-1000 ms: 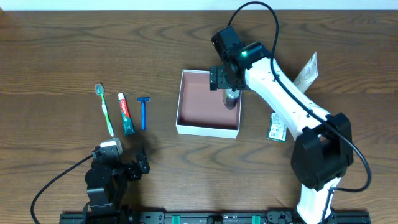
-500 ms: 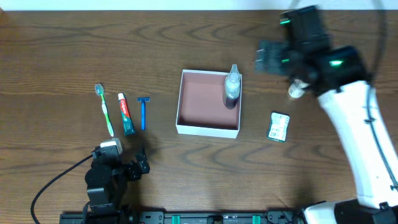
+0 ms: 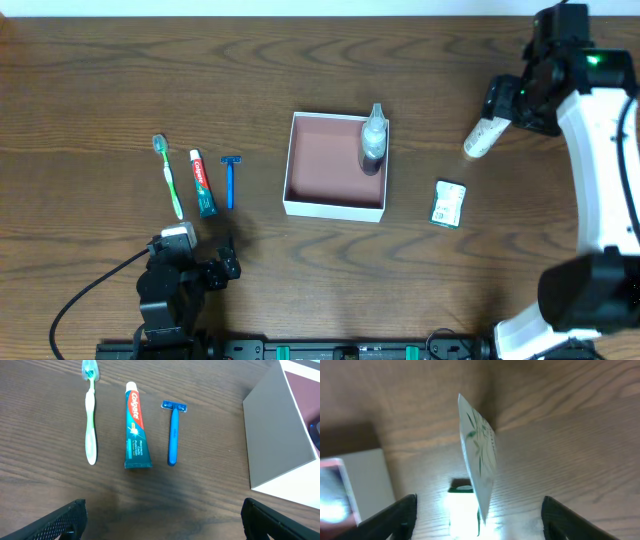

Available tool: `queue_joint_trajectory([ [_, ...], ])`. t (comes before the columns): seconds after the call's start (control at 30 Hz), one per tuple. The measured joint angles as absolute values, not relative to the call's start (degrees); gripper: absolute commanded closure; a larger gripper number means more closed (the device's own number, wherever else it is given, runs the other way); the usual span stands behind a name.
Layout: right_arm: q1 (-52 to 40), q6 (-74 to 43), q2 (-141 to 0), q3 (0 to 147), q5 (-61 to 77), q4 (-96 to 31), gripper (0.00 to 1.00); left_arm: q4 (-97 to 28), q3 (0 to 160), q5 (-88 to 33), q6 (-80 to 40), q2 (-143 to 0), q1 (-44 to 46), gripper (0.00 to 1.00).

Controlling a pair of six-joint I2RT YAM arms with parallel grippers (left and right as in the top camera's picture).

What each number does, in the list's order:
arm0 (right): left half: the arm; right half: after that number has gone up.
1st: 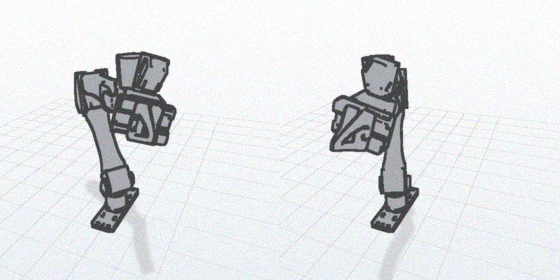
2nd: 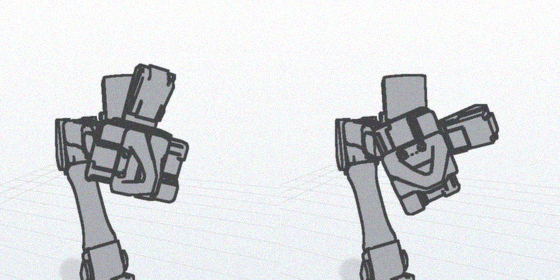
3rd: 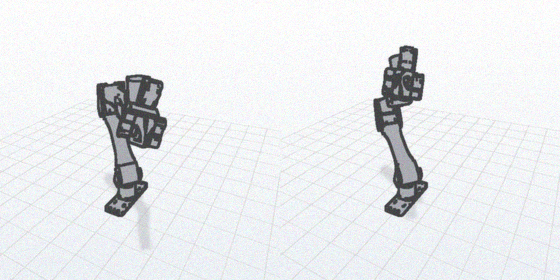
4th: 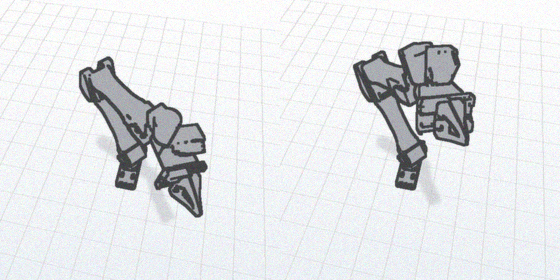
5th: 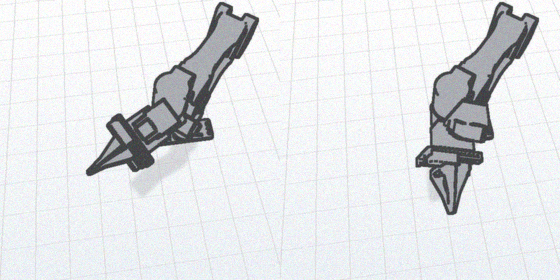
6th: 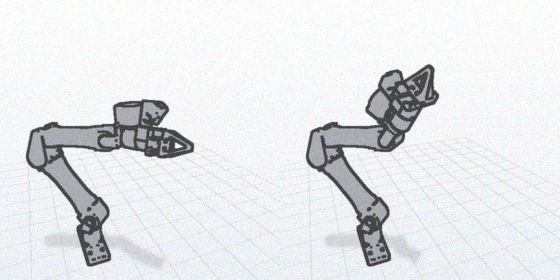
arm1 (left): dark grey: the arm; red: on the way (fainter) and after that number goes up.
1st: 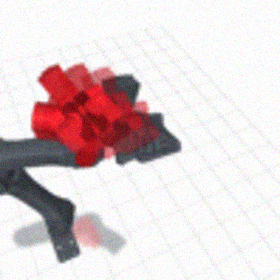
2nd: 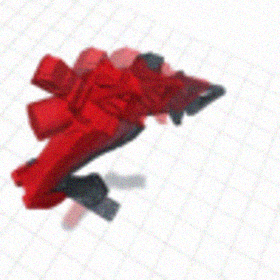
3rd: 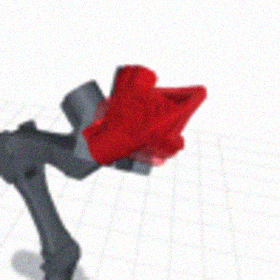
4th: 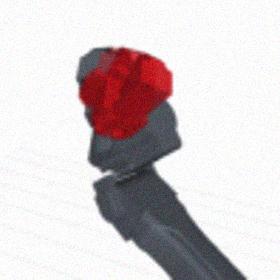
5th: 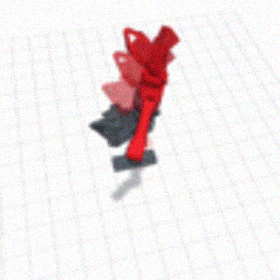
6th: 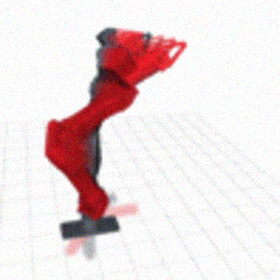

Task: Pack container
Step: 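Grasp the white lotion tube with the right gripper, then lower the lotion tube into the box beside the bottle, release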

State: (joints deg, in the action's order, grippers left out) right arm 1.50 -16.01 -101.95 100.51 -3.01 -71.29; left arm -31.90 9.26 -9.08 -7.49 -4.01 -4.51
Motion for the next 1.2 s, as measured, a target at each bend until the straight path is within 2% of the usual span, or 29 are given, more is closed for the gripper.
queue_joint_trajectory([
  [0.1, 1.54, -15.44, -105.93, 100.47, -2.9, -70.91, 0.62, -31.9, 9.26, -9.06, -7.49, -4.01, -4.51, 0.02],
  [0.23, 1.76, -15.55, -108.05, 100.27, -2.81, -70.26, 0.99, -31.9, 9.26, -9.06, -7.49, -4.01, -4.51, 0.02],
  [0.5, 1.67, -15.46, -106.85, 99.96, -2.74, -69.32, 0.99, -31.9, 9.26, -9.08, -7.49, -4.01, -4.51, 0.02],
  [0.67, -0.51, -15.49, -98.56, 99.0, -3.42, -69.38, 0.99, -31.9, 9.26, -9.06, -7.49, -4.01, -4.51, 0.02],
  [0.97, -14.22, -20.99, -75.02, 100.14, -2.39, -76.27, 0.99, -31.9, 9.26, -9.06, -7.49, -4.01, -4.51, 0.02],
  [1.2, -25.56, -24.12, -77.34, 100.09, 0.19, -75.85, 0.99, -31.9, 9.26, -9.06, -7.49, -3.99, -4.51, 0.02],
])
